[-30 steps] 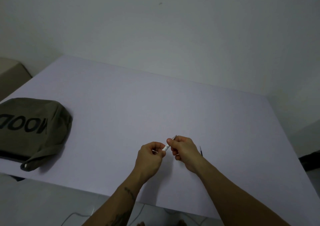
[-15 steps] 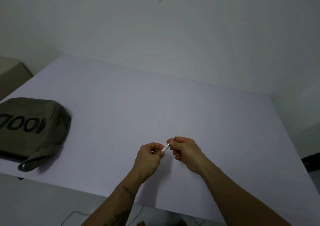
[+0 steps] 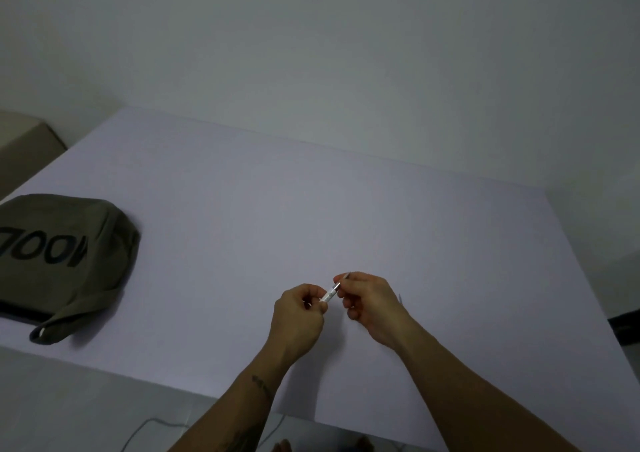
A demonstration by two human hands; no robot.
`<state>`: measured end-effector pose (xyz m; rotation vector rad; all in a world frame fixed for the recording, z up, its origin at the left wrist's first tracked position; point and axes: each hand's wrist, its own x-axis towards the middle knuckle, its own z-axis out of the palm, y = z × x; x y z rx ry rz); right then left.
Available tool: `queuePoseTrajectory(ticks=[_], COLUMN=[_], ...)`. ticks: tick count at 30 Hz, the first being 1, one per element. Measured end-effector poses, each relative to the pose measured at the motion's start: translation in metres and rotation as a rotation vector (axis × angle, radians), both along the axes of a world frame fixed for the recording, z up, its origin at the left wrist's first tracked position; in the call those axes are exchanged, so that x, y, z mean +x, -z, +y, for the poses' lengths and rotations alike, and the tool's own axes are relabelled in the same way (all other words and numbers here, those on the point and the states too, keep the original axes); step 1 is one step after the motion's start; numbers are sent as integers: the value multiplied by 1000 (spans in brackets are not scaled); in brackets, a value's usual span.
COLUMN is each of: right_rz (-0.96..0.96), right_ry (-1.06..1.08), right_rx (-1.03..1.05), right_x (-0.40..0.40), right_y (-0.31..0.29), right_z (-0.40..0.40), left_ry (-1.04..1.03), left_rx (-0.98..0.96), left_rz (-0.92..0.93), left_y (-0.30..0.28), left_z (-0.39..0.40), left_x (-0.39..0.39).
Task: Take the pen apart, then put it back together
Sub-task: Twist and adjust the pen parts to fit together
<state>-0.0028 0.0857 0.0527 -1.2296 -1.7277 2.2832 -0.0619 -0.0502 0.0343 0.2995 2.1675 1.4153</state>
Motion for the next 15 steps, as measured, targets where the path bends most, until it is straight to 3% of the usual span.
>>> queuePoseTrajectory(ticks=[5, 11, 15], right_rz=[-69, -9, -49], right_ry=[-6, -28, -18], right_rx=[119, 57, 163], right_x=[-4, -5, -9], right_y=[3, 1, -1], right_z=[-1, -4, -4], left_ry=[13, 17, 21], left_rx=[-3, 27, 25], left_rz=[-7, -52, -50], left_y=[1, 1, 1], left_z=[3, 3, 4], left_x=[2, -3, -3])
